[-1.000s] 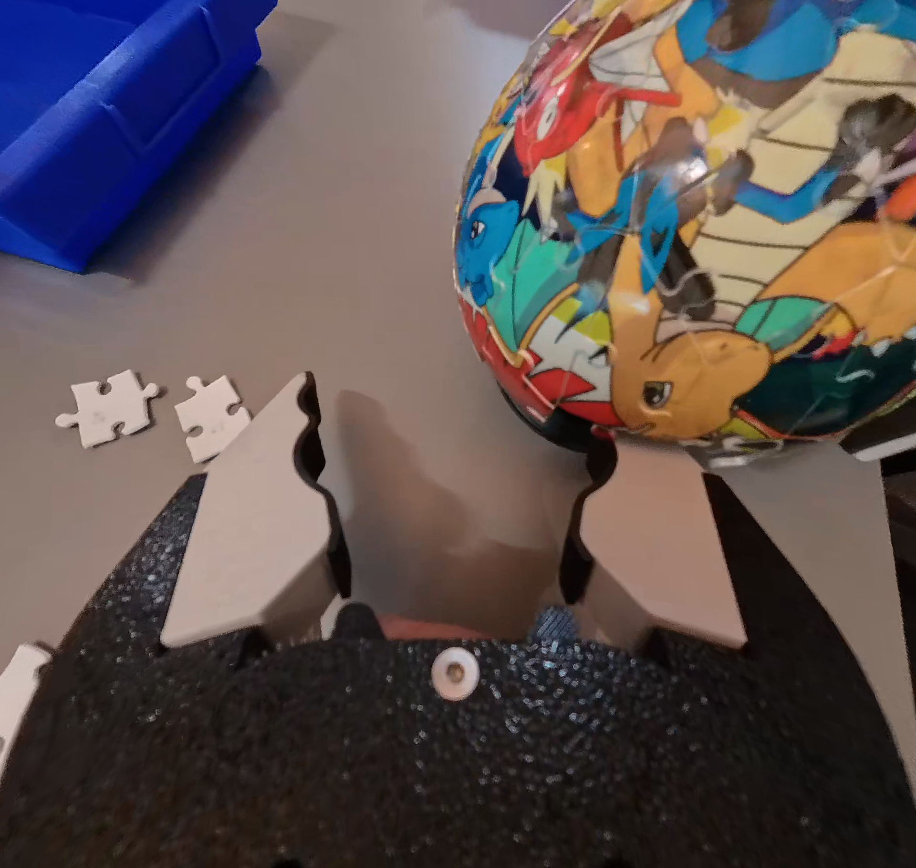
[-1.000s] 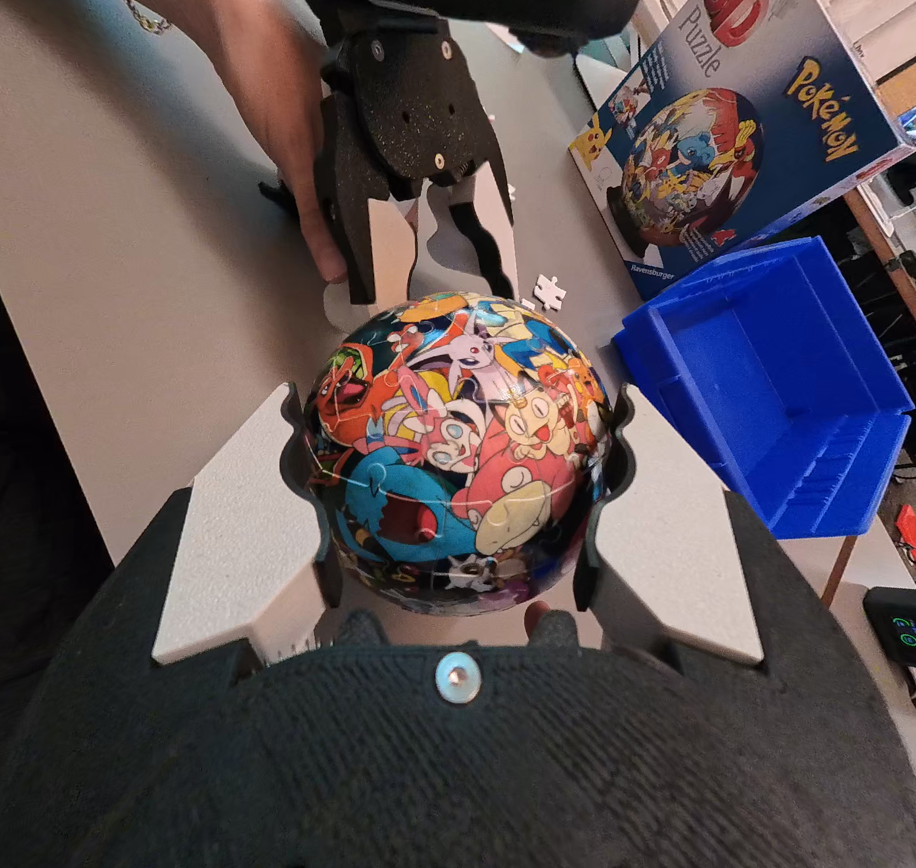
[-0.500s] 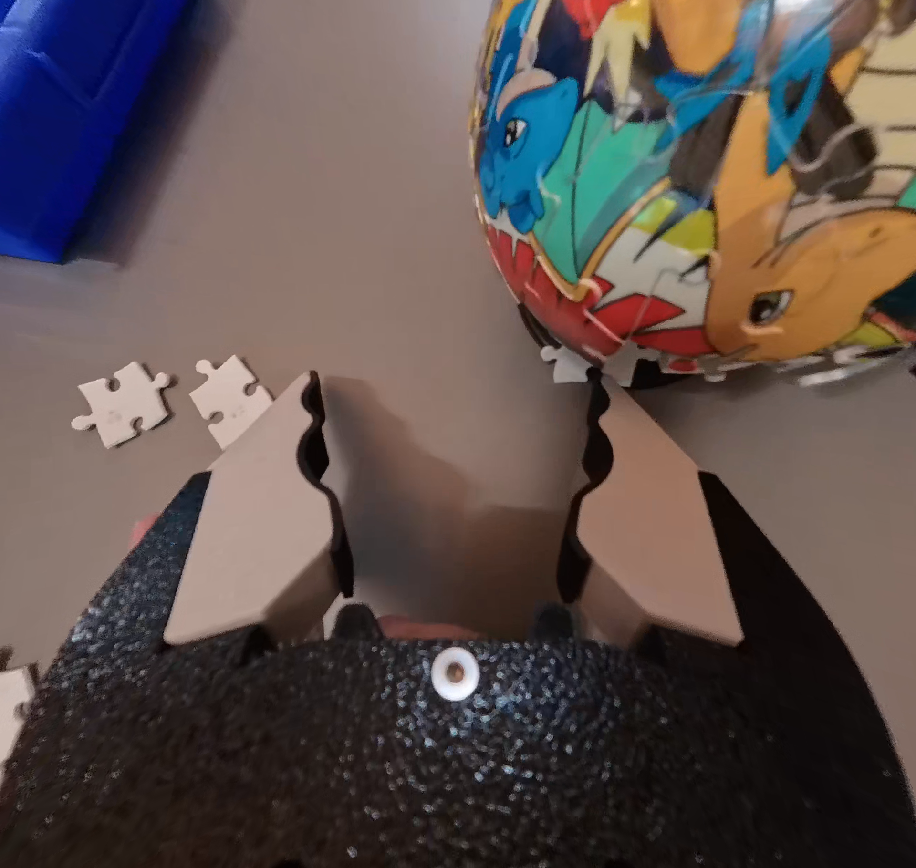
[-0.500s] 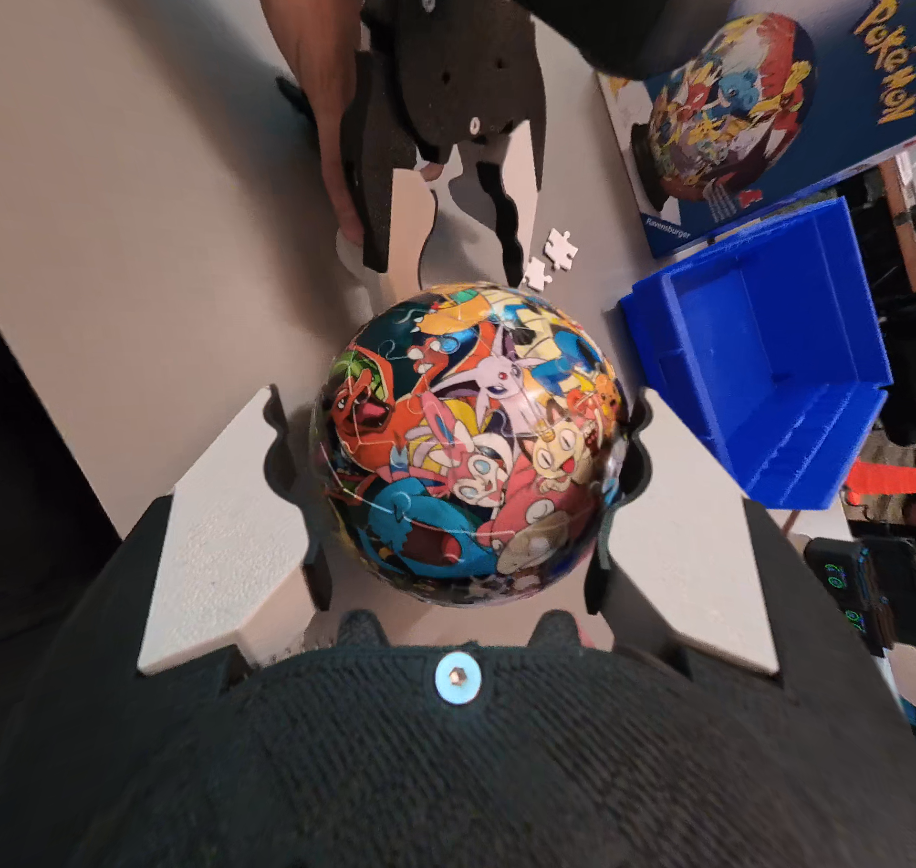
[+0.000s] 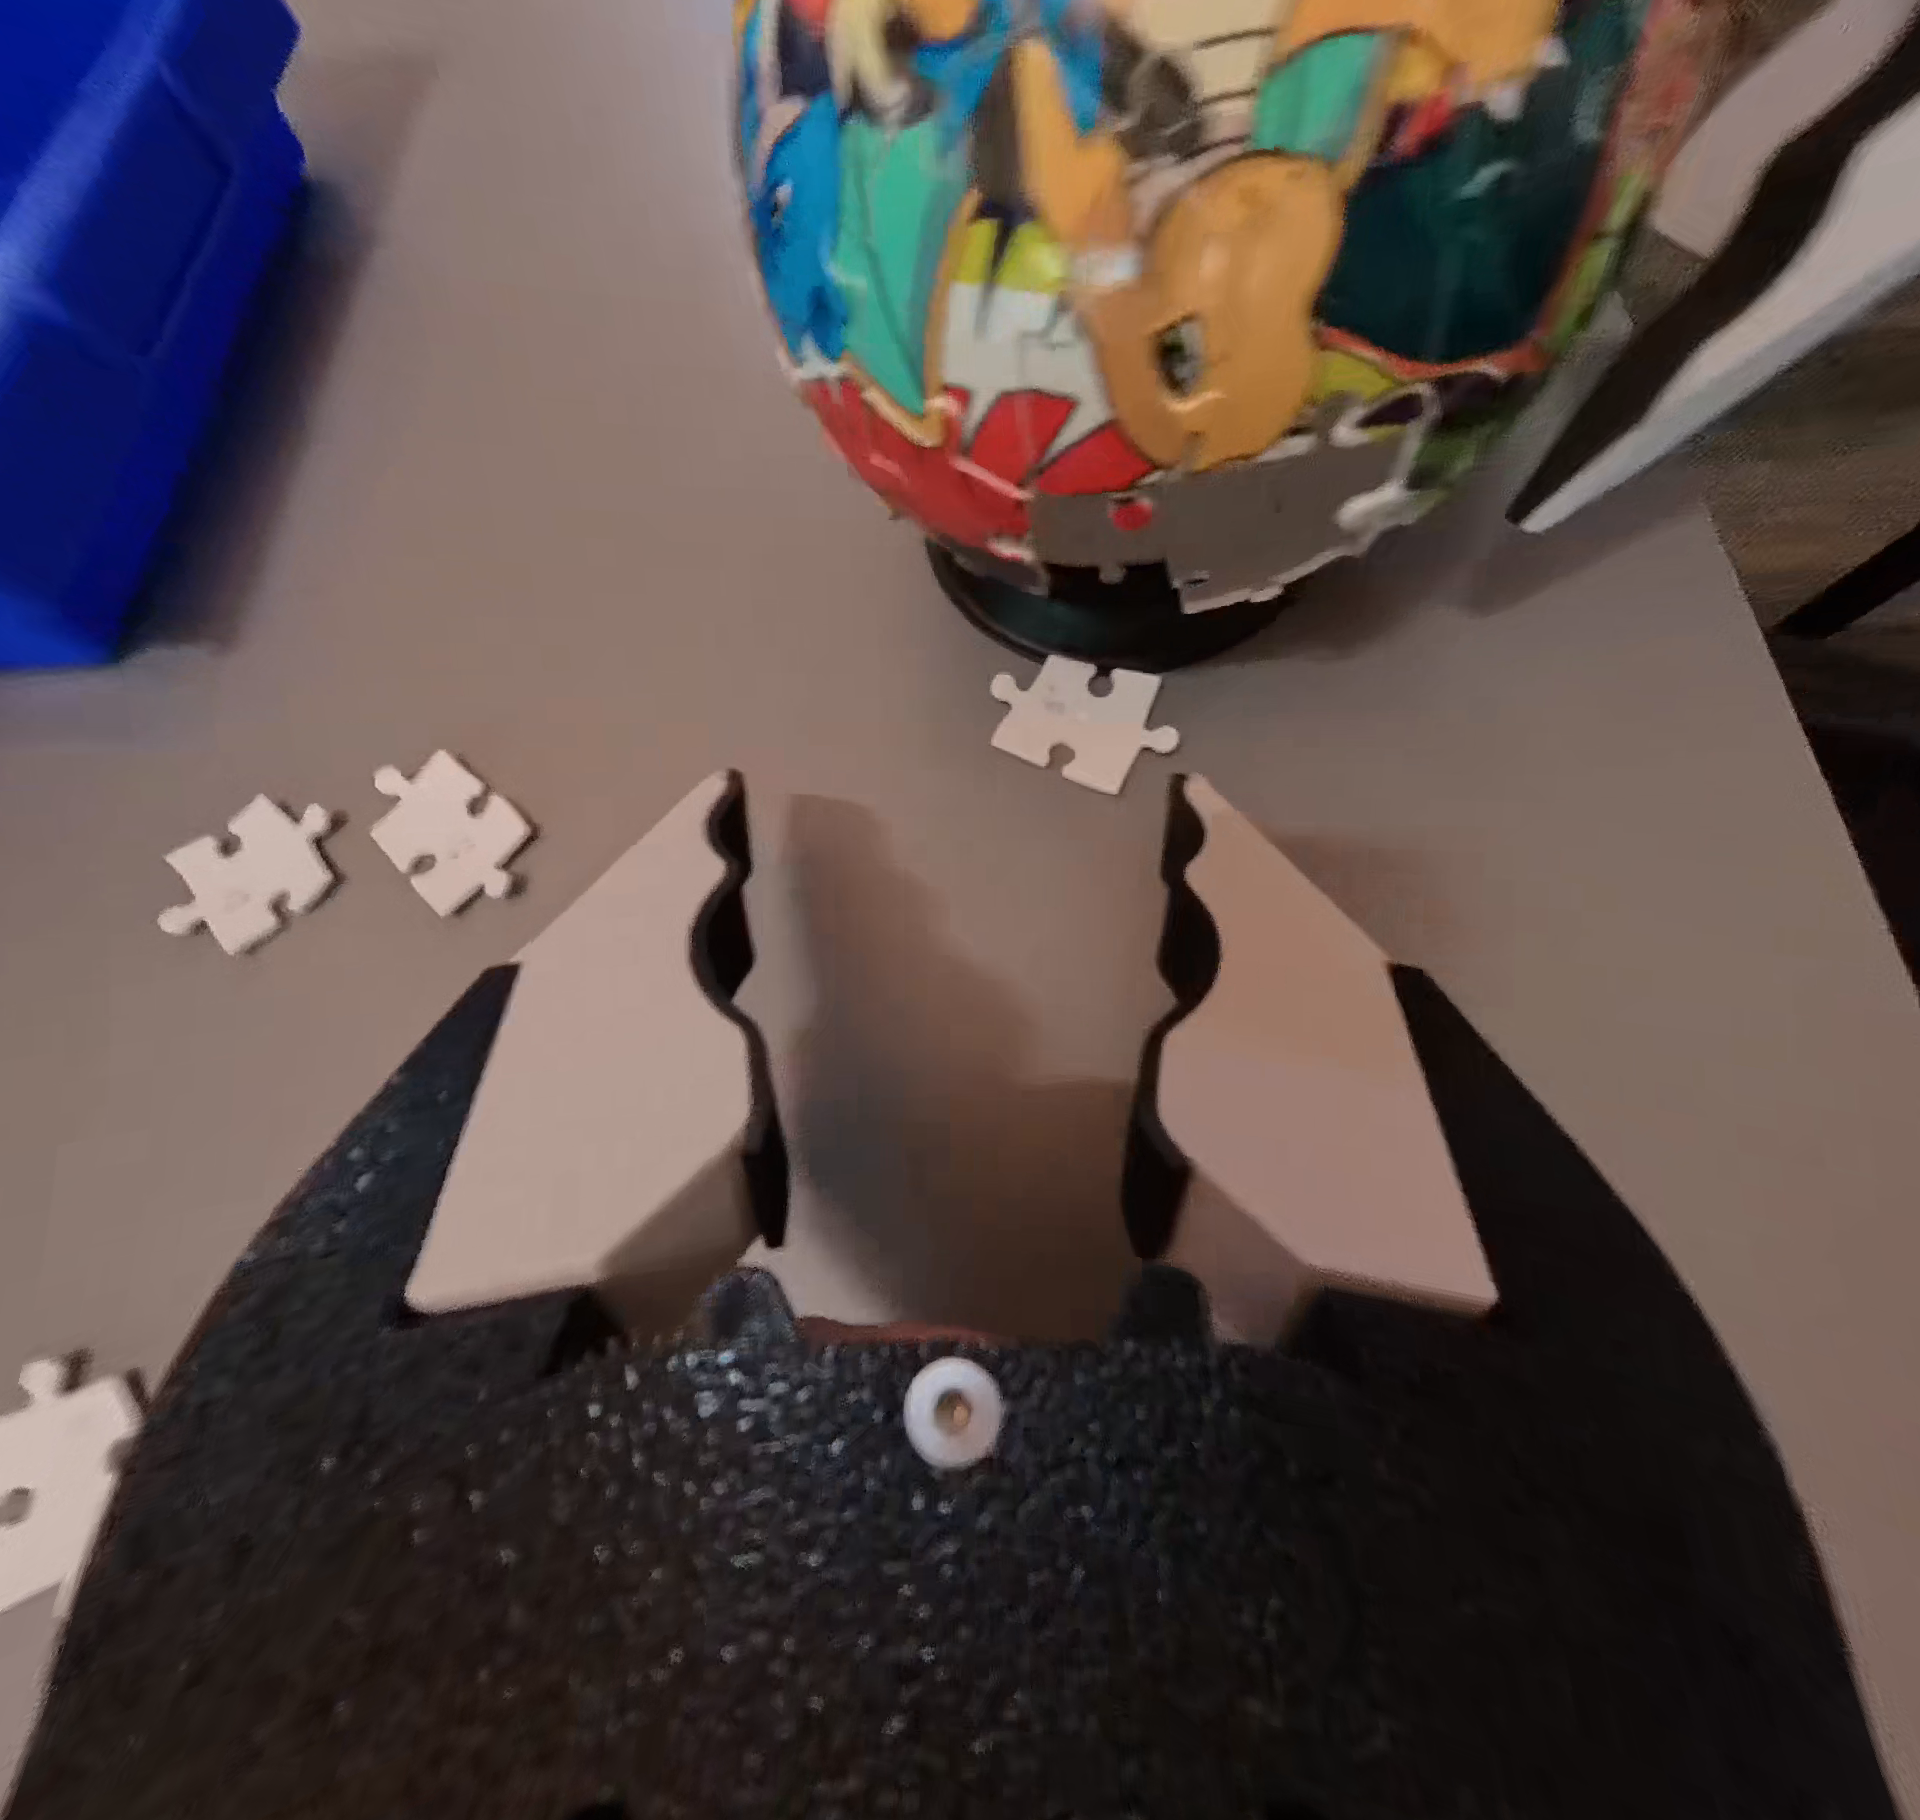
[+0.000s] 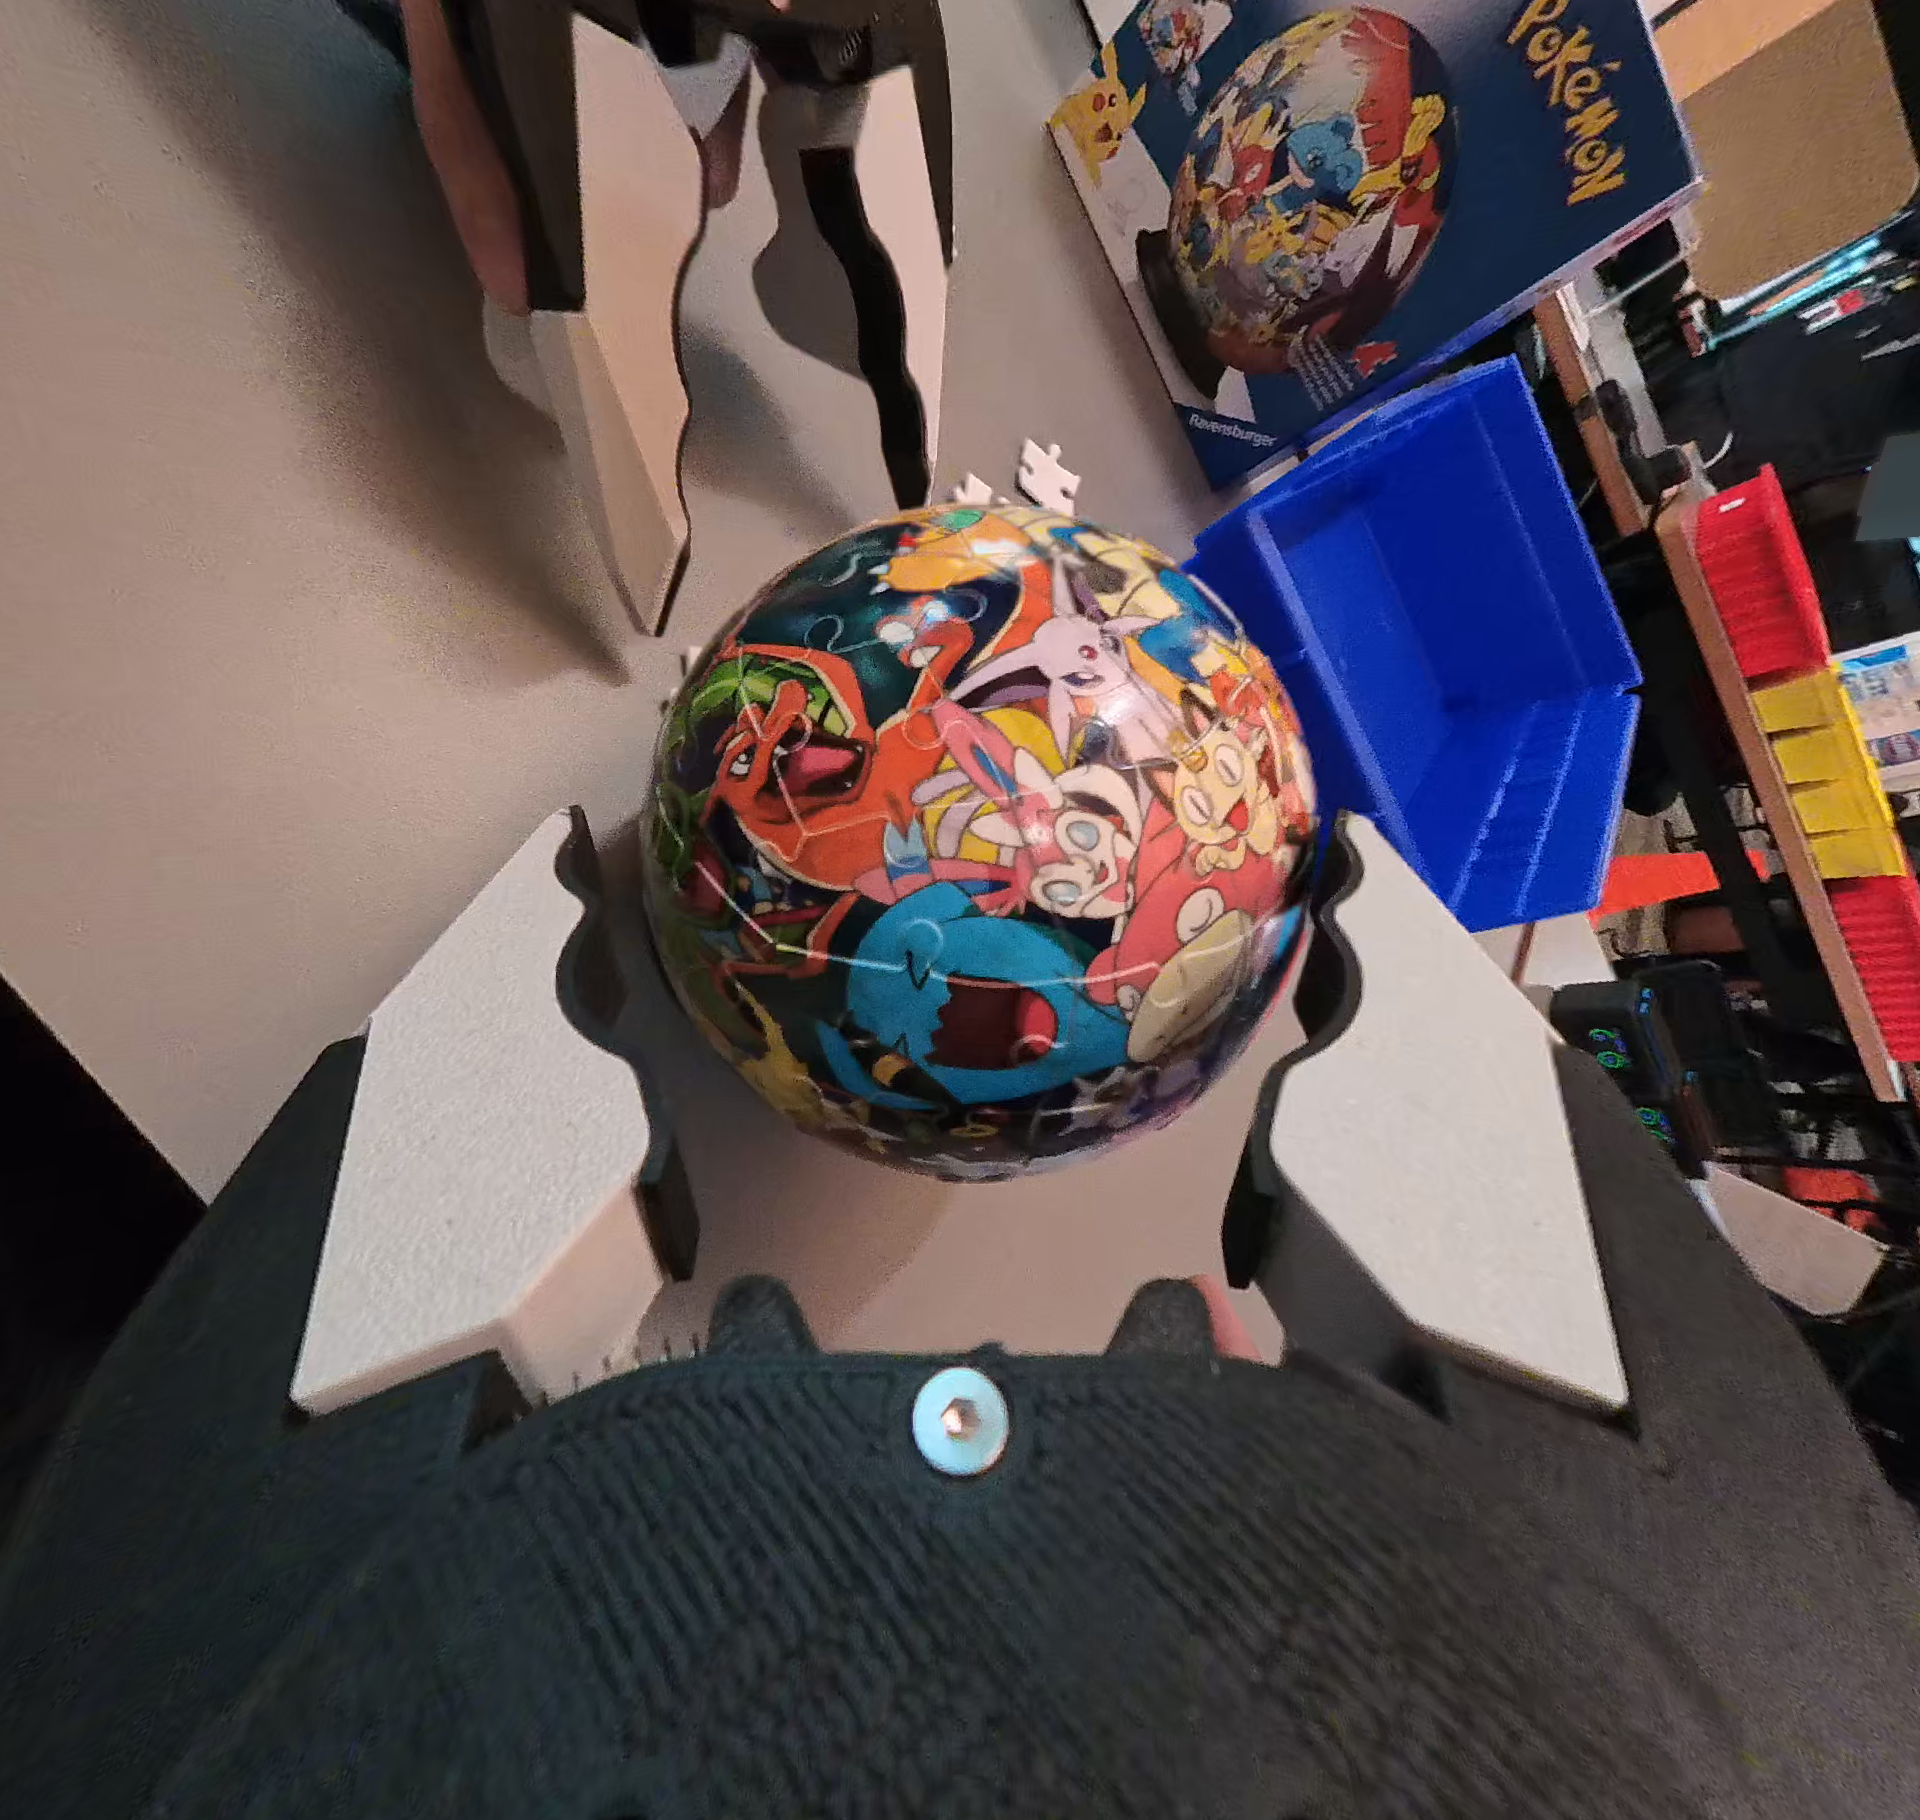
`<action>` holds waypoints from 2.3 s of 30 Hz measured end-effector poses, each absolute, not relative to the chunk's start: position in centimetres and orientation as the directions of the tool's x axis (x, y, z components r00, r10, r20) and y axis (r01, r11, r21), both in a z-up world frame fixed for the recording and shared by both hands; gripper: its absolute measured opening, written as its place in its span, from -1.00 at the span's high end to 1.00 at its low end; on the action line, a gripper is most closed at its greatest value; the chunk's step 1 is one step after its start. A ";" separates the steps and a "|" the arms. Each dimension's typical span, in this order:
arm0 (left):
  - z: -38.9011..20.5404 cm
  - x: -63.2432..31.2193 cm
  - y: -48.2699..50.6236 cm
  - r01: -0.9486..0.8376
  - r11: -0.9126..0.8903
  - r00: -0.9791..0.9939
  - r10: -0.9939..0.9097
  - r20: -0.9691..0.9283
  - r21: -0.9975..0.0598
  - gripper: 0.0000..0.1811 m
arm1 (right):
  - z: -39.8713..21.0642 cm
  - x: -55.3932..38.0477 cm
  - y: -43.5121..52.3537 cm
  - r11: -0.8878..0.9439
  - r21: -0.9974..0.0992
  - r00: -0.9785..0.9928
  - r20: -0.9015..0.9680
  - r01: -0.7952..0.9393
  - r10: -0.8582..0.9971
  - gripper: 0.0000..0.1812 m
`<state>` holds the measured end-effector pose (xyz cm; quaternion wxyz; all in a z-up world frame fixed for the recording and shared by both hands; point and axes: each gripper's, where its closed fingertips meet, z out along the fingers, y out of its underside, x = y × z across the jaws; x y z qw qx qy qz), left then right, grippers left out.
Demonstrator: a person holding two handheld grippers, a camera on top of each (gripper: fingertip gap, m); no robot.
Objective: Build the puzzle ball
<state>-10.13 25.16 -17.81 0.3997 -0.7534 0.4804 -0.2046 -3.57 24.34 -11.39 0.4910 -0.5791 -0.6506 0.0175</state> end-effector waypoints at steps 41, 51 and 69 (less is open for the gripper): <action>-18.0 -7.3 24.4 -0.452 -0.424 0.503 -0.848 0.168 -0.785 0.71 | -13.1 -0.9 28.1 0.339 0.036 -0.198 0.867 0.940 0.457 -0.58; -18.0 -6.3 24.9 -0.330 -0.554 0.615 -0.740 0.272 -0.764 0.71 | -12.6 -0.7 28.5 0.299 0.112 -0.223 0.903 0.948 0.368 -0.53; -17.9 -5.4 25.7 -0.341 -0.521 0.642 -0.737 0.211 -0.782 0.71 | -12.7 -2.5 27.2 0.442 -0.177 -0.178 0.740 0.879 0.649 -0.50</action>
